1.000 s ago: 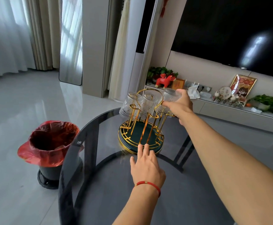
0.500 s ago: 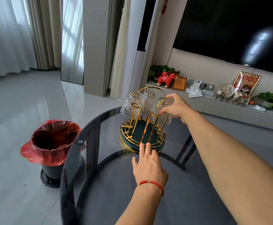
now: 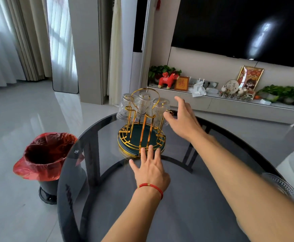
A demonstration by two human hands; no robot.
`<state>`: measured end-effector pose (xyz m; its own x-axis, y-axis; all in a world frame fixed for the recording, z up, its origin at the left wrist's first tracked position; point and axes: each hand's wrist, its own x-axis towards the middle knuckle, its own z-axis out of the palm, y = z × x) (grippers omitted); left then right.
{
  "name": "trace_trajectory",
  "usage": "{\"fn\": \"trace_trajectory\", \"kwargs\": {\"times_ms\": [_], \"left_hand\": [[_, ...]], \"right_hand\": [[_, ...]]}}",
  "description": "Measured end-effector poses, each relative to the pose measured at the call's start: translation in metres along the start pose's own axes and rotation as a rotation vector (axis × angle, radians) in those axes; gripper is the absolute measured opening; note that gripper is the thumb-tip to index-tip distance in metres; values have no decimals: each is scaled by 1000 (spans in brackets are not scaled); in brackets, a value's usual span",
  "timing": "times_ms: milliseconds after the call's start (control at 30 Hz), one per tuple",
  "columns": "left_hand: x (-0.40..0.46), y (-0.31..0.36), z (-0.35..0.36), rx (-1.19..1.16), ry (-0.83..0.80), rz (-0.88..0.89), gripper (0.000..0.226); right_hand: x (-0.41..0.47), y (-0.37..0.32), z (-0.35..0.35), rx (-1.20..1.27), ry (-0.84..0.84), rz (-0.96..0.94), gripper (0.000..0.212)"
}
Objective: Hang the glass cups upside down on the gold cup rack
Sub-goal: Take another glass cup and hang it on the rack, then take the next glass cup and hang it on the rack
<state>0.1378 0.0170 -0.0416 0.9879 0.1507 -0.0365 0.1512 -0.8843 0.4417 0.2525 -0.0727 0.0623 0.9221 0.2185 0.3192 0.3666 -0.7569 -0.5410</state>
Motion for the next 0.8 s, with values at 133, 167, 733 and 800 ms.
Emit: {"fn": "trace_trajectory", "kwargs": {"times_ms": [133, 167, 733, 800], "left_hand": [[-14, 12, -1, -107, 79, 104, 81], [-20, 19, -1, -147, 93, 130, 78], [-109, 79, 7, -393, -150, 269, 68], [-116, 79, 9, -366, -178, 281, 68]], "right_hand": [[-76, 7, -18, -61, 18, -96, 64], [-98, 10, -23, -115, 20, -130, 61], [-253, 109, -111, -634, -172, 91, 90], [-257, 119, -115, -679, -287, 120, 103]]}}
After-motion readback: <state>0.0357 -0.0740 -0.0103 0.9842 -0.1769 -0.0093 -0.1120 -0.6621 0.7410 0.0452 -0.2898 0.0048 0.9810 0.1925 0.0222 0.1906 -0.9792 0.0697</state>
